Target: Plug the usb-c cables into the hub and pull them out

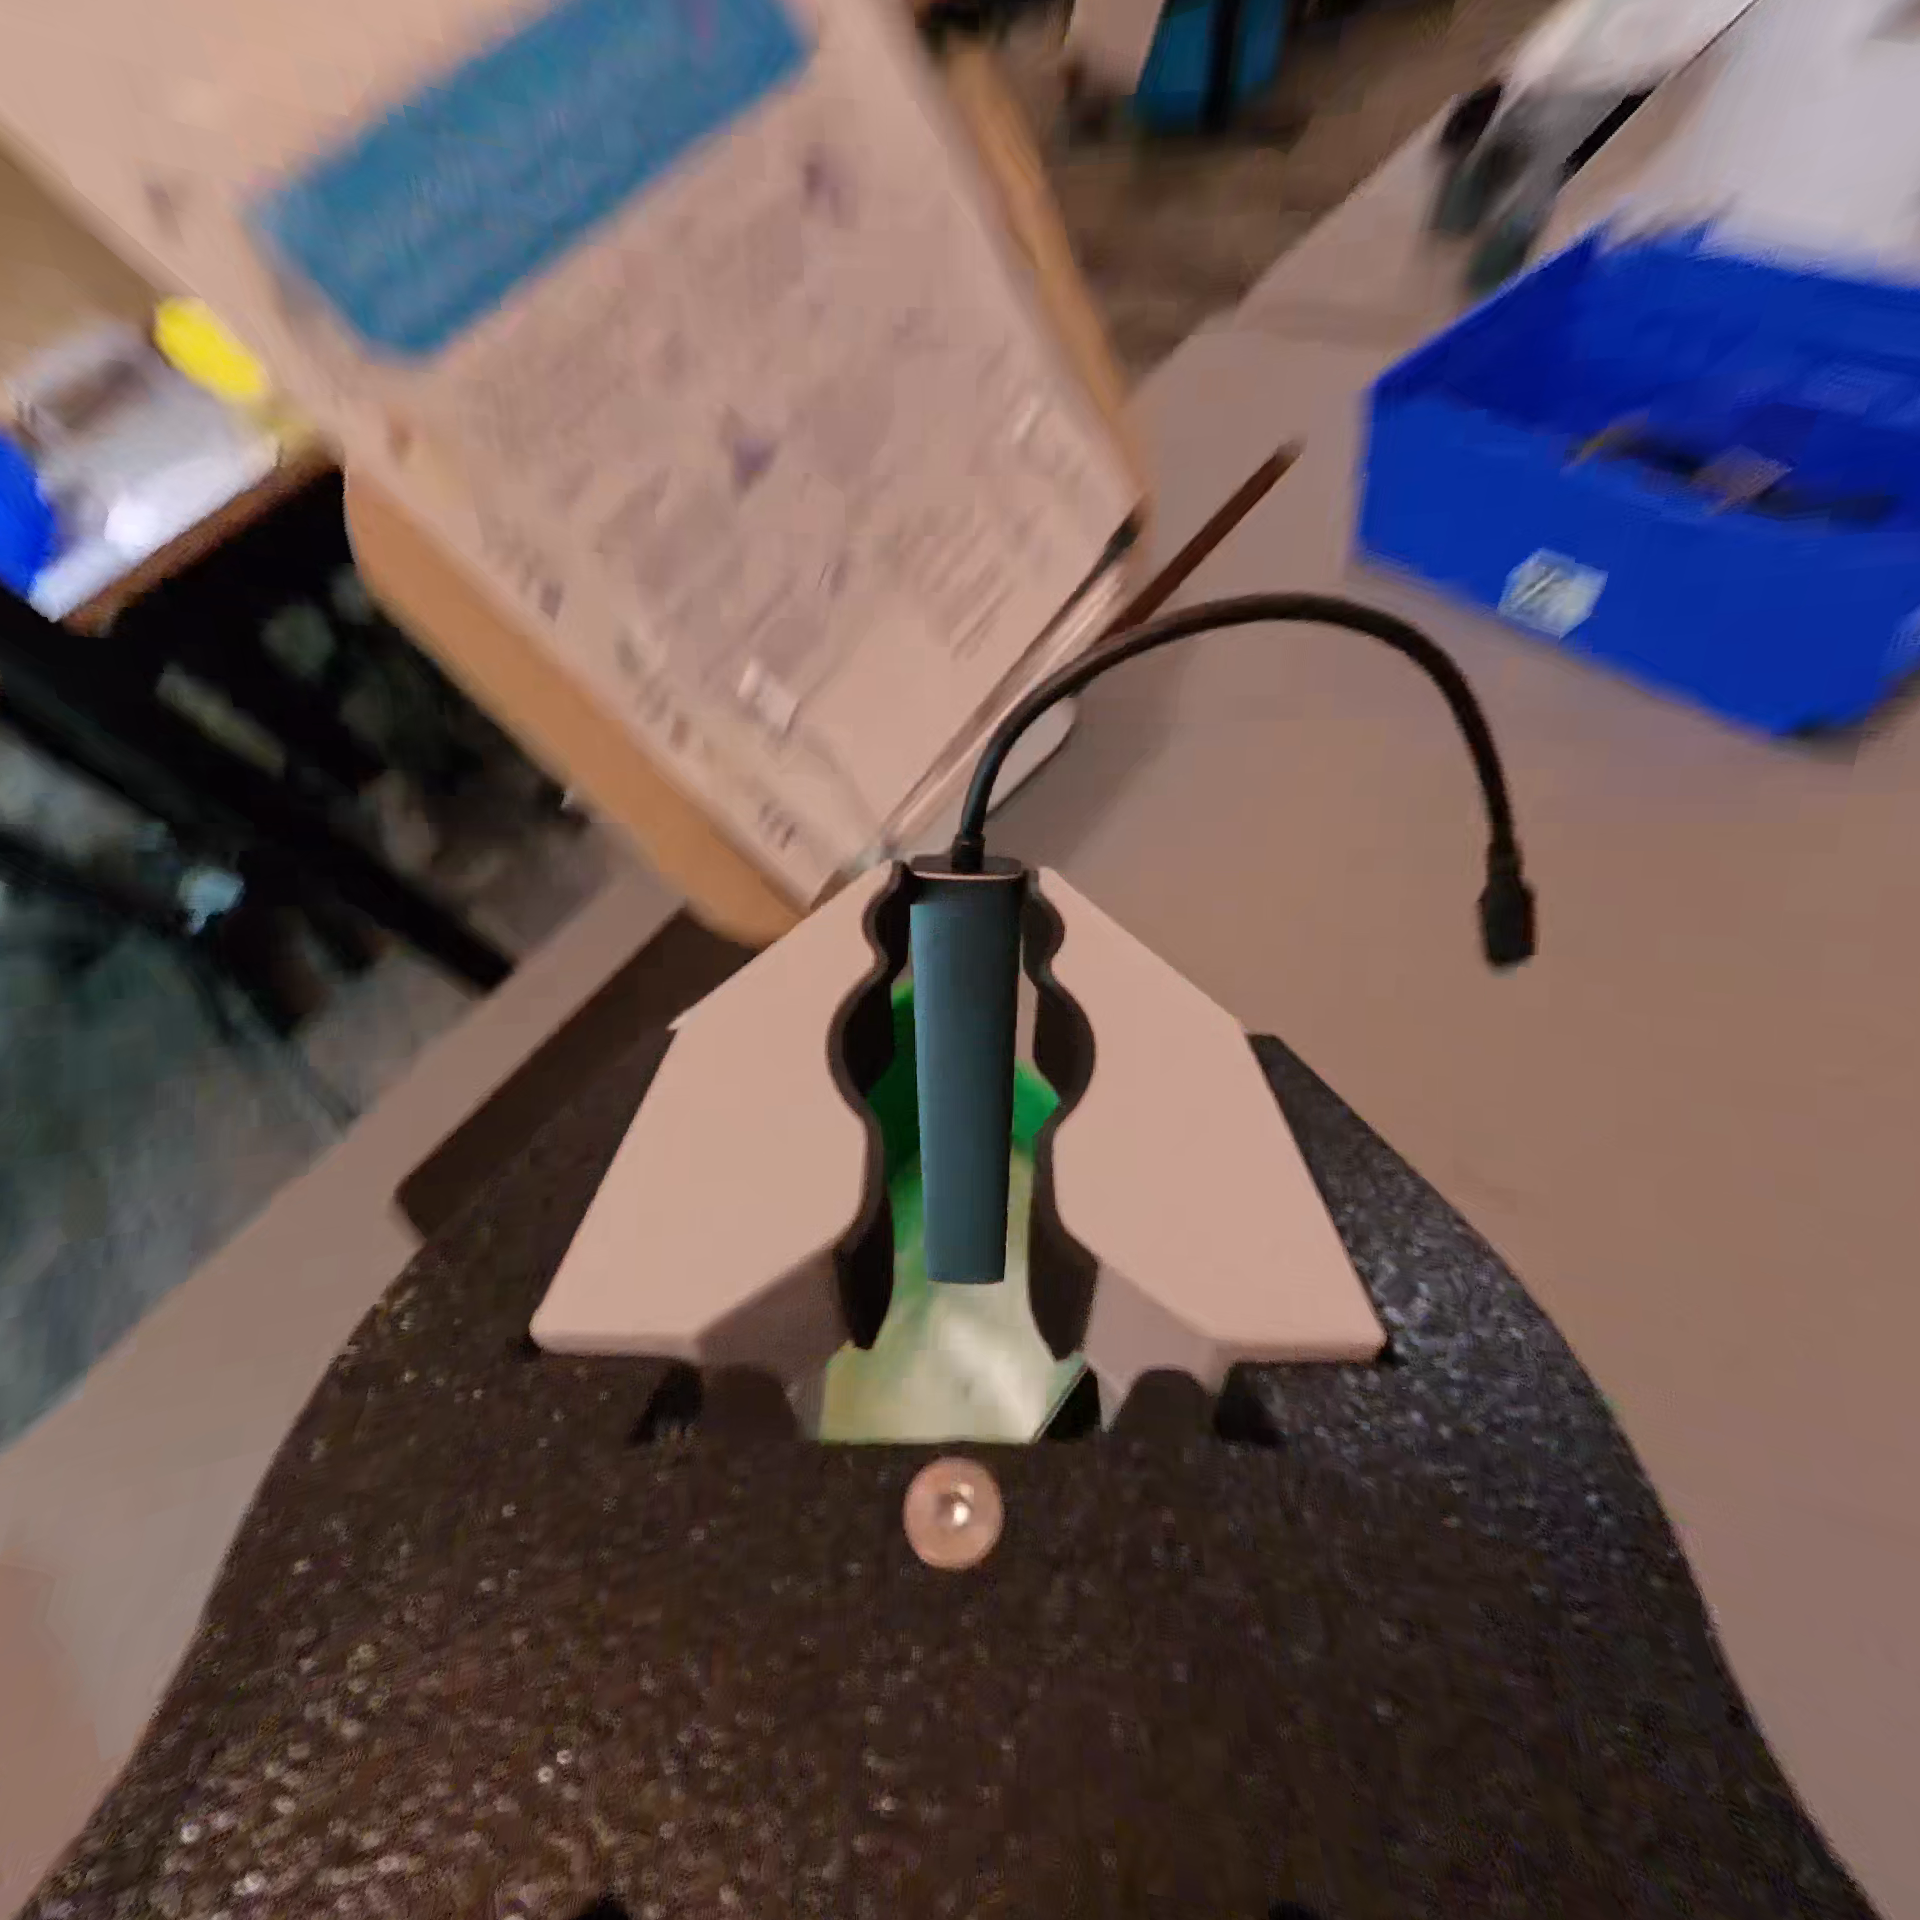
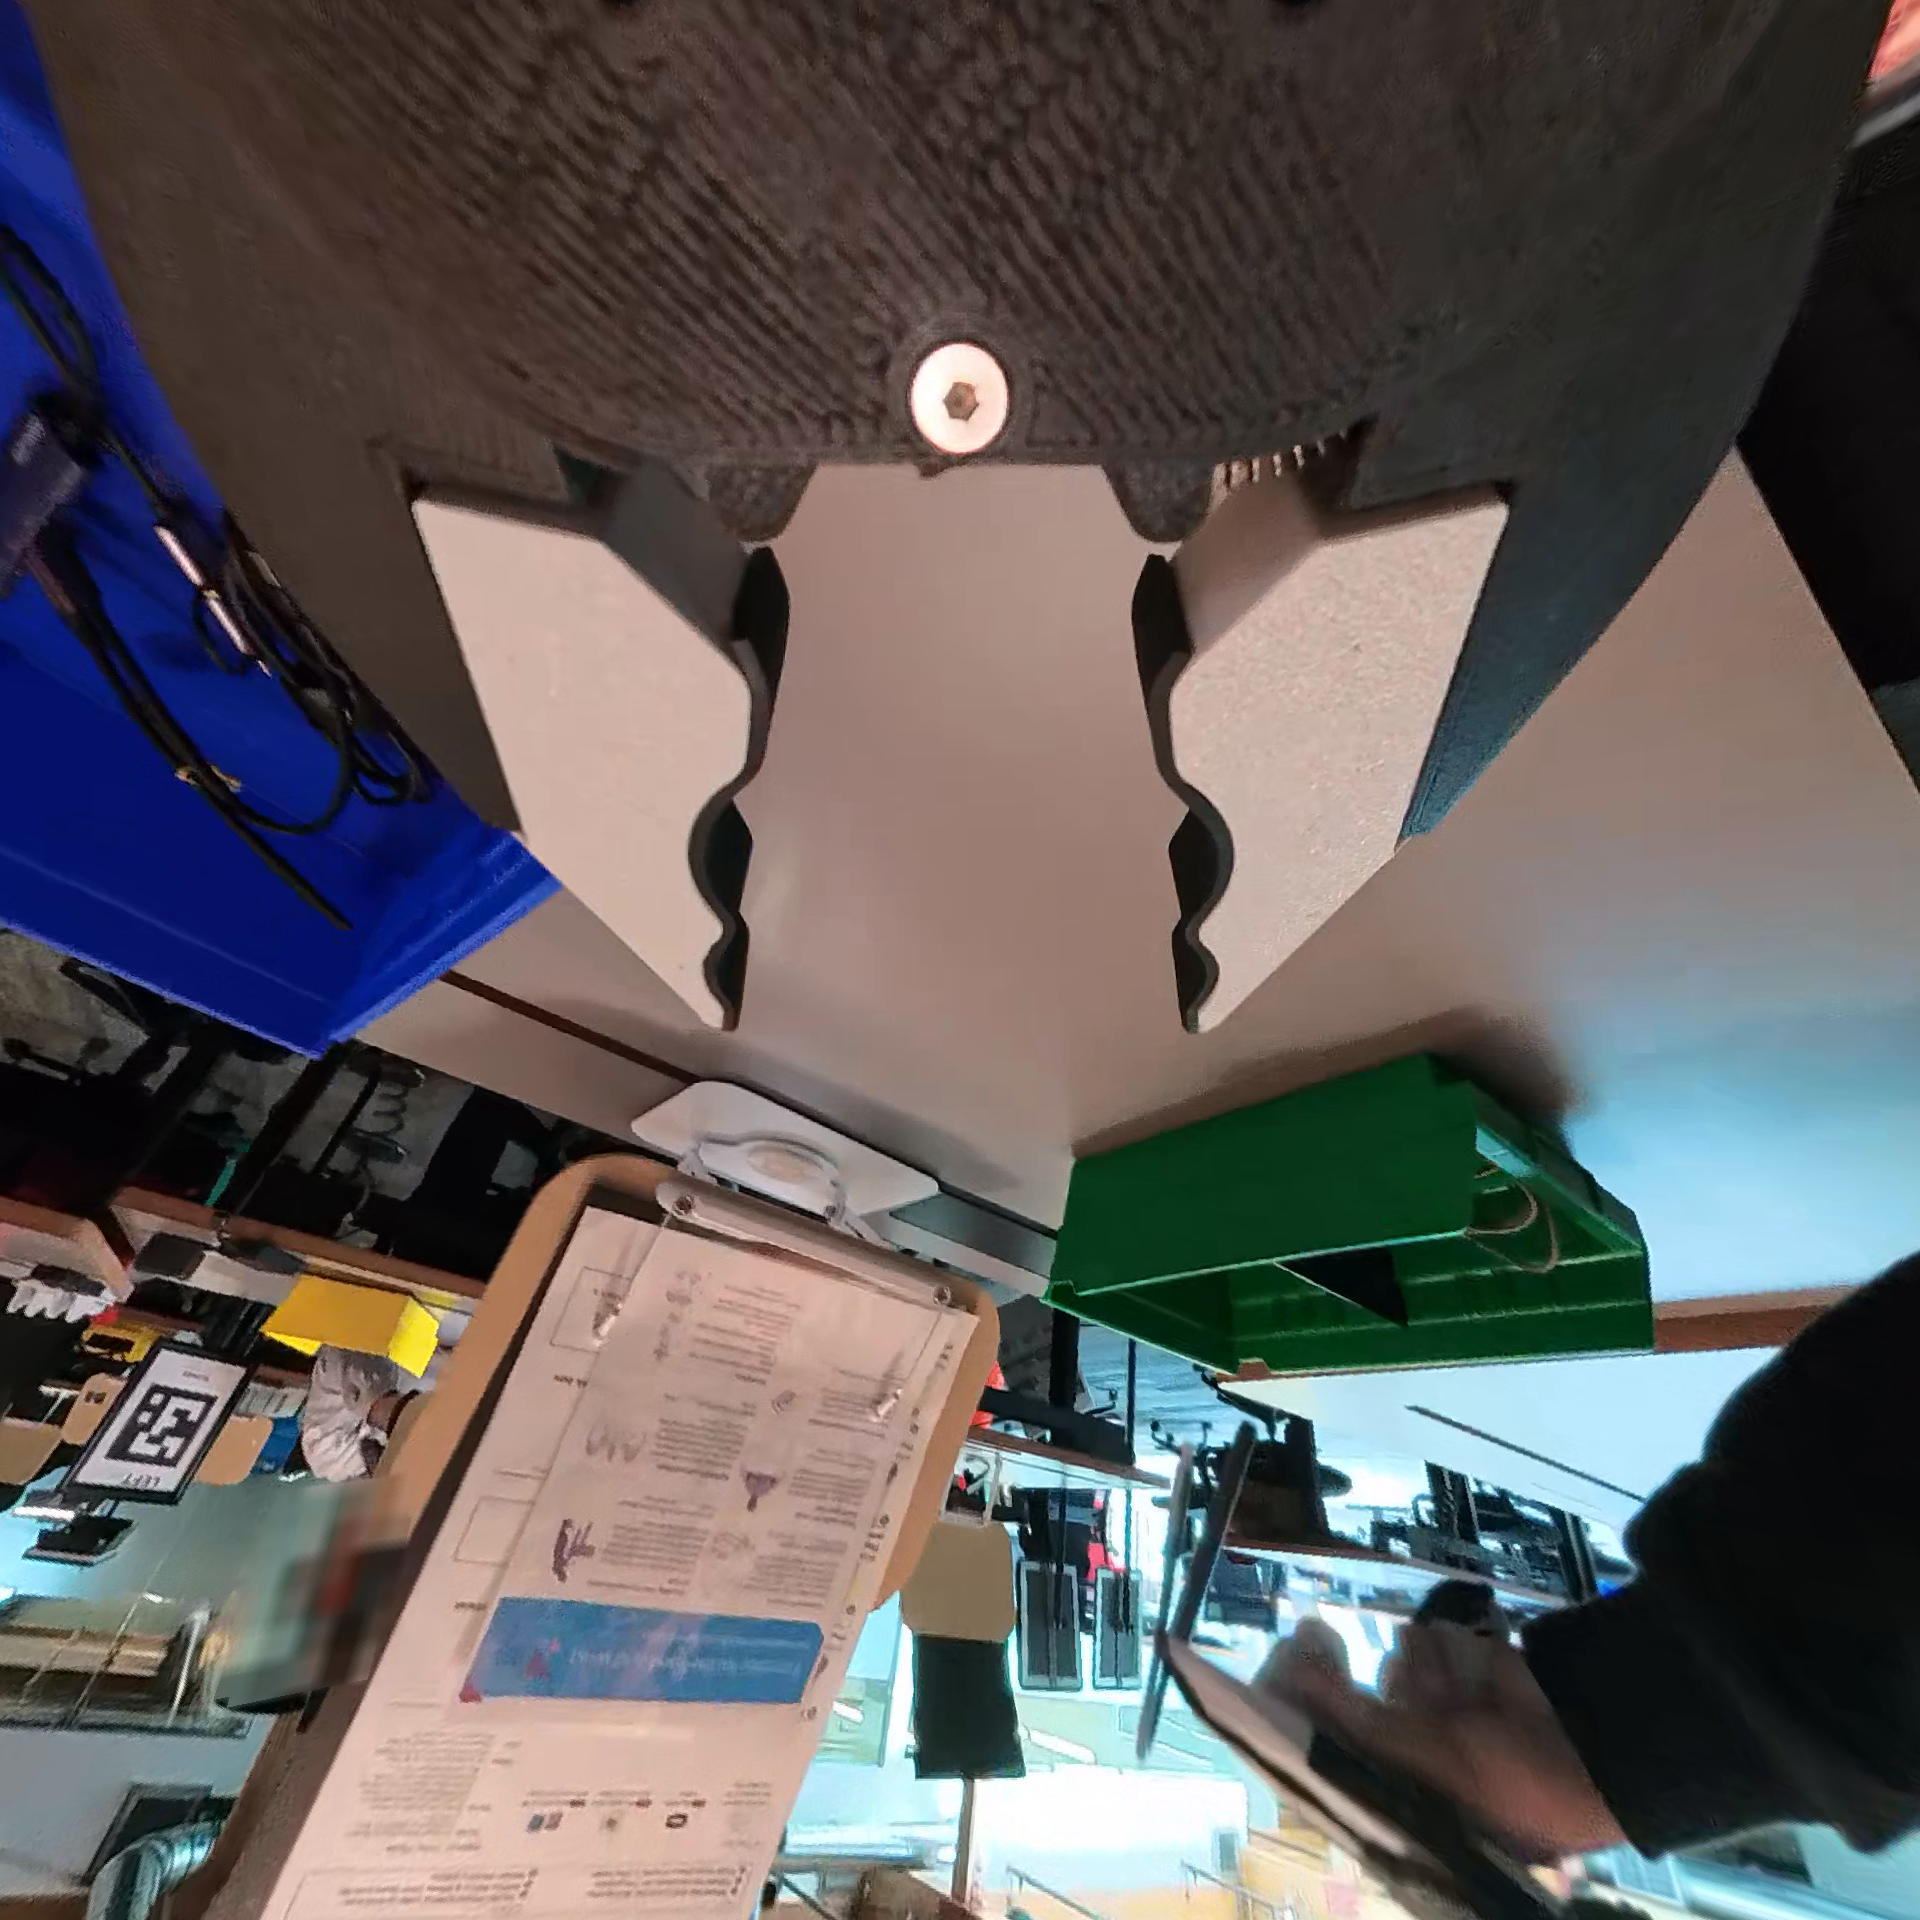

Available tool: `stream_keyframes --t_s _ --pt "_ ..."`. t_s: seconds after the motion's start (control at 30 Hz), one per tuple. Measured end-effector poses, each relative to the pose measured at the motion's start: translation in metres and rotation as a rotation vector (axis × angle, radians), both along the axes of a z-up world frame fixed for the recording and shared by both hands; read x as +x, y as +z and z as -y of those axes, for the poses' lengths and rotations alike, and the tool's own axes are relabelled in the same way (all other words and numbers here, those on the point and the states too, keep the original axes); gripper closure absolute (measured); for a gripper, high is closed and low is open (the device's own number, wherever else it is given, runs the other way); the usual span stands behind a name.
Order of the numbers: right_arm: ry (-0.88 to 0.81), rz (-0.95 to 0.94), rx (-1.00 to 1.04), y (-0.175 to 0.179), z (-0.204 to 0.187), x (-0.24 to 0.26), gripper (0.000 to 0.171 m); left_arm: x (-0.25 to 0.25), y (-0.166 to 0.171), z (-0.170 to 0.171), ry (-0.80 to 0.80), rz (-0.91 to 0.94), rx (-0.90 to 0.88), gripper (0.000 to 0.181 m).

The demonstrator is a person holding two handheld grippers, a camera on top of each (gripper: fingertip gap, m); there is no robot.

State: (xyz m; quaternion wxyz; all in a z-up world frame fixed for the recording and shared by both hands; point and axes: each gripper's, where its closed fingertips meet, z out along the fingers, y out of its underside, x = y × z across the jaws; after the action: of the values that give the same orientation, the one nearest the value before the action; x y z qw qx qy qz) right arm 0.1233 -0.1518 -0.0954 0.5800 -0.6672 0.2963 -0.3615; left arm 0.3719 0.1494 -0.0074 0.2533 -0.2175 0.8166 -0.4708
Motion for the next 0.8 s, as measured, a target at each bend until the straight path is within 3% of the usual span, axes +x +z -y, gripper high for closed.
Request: stream_keyframes --t_s 0.17,0.37,0.5,0.57,0.6,0.73,0.8 --pt "0.043 -0.004 -0.007 -0.004 -0.038 0.001 0.091 -0.088 0.051 0.074 -0.340 0.061 -0.246 0.163" --pt "0.175 0.014 0.040 -0.008 -0.097 -0.006 0.094 -0.215 0.038 0.151 -0.927 -0.120 -0.610 0.163" --pt "0.215 0.076 0.026 -0.007 -0.119 -0.014 0.103 -0.262 0.012 0.175 -1.174 -0.190 -0.765 0.162" --pt "0.196 0.131 -0.004 -0.005 -0.120 -0.015 0.118 -0.270 0.003 0.183 -1.217 -0.237 -0.821 0.162" --pt "0.199 0.154 -0.033 -0.005 -0.120 -0.017 0.141 -0.271 -0.001 0.187 -1.220 -0.246 -0.831 0.162" --pt "0.130 0.190 -0.125 -0.006 -0.106 -0.010 0.147 -0.271 -0.007 0.191 -1.224 -0.218 -0.818 0.162" --pt "0.005 0.308 -0.216 0.002 -0.085 -0.002 0.149 -0.268 -0.010 0.189 -1.188 -0.203 -0.775 0.162"
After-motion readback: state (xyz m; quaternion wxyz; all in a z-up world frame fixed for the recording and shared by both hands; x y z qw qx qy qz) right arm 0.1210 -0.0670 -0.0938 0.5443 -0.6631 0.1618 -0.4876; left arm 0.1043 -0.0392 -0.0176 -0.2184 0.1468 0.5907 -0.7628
